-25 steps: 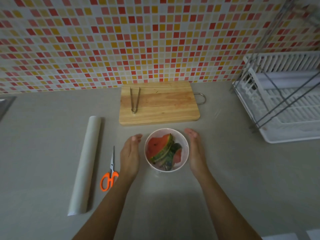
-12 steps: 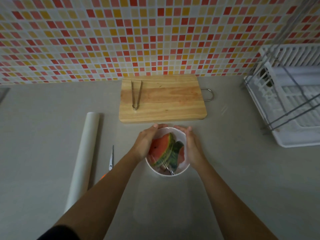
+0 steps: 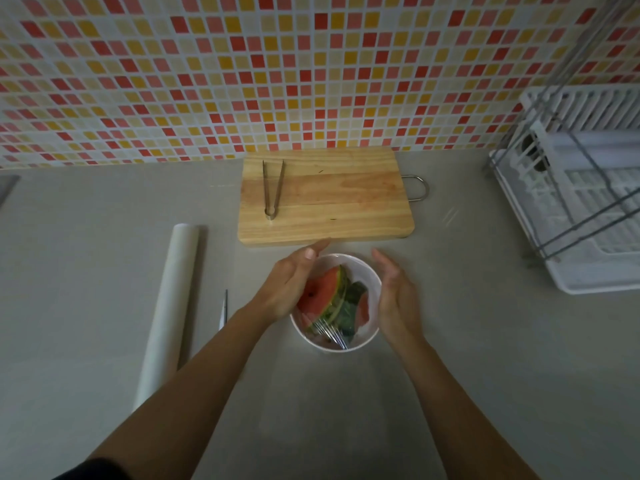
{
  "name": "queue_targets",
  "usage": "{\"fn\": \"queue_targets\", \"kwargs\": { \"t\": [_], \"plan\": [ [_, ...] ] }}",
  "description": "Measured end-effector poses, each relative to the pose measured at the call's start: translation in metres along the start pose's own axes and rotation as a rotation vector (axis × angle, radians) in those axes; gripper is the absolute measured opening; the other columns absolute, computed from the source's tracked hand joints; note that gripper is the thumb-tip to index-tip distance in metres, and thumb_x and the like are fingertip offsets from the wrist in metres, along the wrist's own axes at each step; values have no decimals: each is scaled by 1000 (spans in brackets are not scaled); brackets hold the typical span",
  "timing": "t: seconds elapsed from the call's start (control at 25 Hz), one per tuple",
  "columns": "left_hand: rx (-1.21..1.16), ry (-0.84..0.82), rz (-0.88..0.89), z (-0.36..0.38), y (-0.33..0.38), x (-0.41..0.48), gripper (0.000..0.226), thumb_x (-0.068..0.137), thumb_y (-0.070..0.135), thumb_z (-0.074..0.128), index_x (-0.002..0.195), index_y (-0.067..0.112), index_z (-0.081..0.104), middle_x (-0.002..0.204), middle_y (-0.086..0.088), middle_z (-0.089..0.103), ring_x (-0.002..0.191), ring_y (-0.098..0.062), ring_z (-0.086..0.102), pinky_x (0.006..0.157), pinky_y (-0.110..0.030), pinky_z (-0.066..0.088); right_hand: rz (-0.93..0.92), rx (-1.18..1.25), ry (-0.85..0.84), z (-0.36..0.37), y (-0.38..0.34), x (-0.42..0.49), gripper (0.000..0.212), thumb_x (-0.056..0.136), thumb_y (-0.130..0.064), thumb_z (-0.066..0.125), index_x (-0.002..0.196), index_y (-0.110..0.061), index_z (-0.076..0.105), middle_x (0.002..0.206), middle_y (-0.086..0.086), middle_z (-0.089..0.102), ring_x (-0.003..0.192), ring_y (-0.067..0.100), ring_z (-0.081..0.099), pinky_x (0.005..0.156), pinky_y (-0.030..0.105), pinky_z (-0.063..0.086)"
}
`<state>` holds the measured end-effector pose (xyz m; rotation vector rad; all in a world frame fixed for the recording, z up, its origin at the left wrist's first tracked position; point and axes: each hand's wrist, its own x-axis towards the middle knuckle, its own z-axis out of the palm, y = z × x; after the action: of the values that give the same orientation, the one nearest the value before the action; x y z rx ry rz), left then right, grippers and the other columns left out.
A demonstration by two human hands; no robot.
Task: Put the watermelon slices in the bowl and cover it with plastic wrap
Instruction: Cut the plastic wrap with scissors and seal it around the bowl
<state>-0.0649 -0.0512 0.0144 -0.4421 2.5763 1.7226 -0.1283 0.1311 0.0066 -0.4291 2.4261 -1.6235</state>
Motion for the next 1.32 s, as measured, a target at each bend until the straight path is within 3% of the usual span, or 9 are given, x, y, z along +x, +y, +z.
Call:
{"fn": "queue_targets", "kwargs": {
  "t": [0.12, 0.36, 0.52, 0.72, 0.96, 1.12, 1.2, 1.24, 1.32],
  "plan": [
    [329, -72, 204, 1, 5, -3, 61, 95, 55, 16, 142, 27, 41, 151, 2, 38, 137, -9, 33, 112, -23, 24, -196, -246, -246, 0, -1, -6, 78, 84, -70, 9, 142, -23, 32, 147, -12, 30, 136, 1, 24, 111, 23, 22],
    [559, -38, 265, 7, 7, -3, 58, 96, 44, 24, 144, 14, 38, 149, -6, 41, 135, -20, 38, 110, -24, 23, -175, -610, -235, 3, -8, -6, 76, 82, -65, 7, 145, -26, 20, 153, -6, 27, 139, 11, 25, 114, 41, 12],
    [705, -34, 282, 8, 11, 0, 68, 92, 55, 17, 142, 14, 37, 137, -9, 50, 113, -25, 50, 98, -37, 41, -116, -587, -185, 5, -12, -8, 80, 77, -75, 5, 140, -30, 26, 144, -7, 40, 130, 14, 39, 111, 41, 19],
    [755, -18, 300, 9, 13, 3, 68, 90, 57, 18, 137, 13, 40, 125, -9, 54, 104, -25, 50, 90, -41, 44, -67, -495, -110, 3, -15, -9, 83, 75, -76, 9, 133, -26, 40, 130, -3, 56, 112, 19, 53, 95, 33, 37],
    [616, -10, 254, 9, 9, 7, 57, 93, 52, 30, 132, 14, 45, 118, -7, 55, 104, -23, 50, 92, -34, 40, 44, -493, -49, 3, -14, -12, 71, 80, -65, 16, 121, -20, 51, 111, 7, 65, 101, 26, 59, 77, 29, 36],
    [494, -12, 118, 8, 9, 9, 65, 92, 59, 21, 124, 13, 54, 114, -8, 57, 108, -23, 52, 93, -33, 39, 72, -621, 9, 3, -8, -11, 80, 77, -67, 9, 110, -13, 58, 109, 9, 64, 103, 28, 57, 75, 30, 35],
    [173, 59, -71, 0, 4, 8, 73, 91, 66, 12, 126, 18, 56, 123, -8, 56, 115, -21, 51, 99, -35, 37, 95, -590, -2, -2, 0, -8, 86, 76, -67, 5, 119, -12, 56, 130, 7, 55, 121, 25, 49, 93, 32, 37],
    [-54, 69, -148, -3, -1, 8, 74, 88, 68, 11, 130, 24, 53, 131, -7, 54, 122, -21, 48, 104, -38, 36, 92, -458, -9, -5, 5, -6, 83, 78, -66, 8, 125, -14, 53, 139, 3, 48, 128, 21, 42, 102, 30, 33],
    [-370, -1, -174, -5, -8, 7, 68, 86, 68, 14, 127, 32, 55, 133, -1, 55, 125, -20, 50, 108, -42, 37, 73, -52, -44, -5, 7, -1, 69, 82, -66, 18, 130, -26, 50, 140, -7, 44, 130, 12, 40, 105, 26, 30]
  ]
}}
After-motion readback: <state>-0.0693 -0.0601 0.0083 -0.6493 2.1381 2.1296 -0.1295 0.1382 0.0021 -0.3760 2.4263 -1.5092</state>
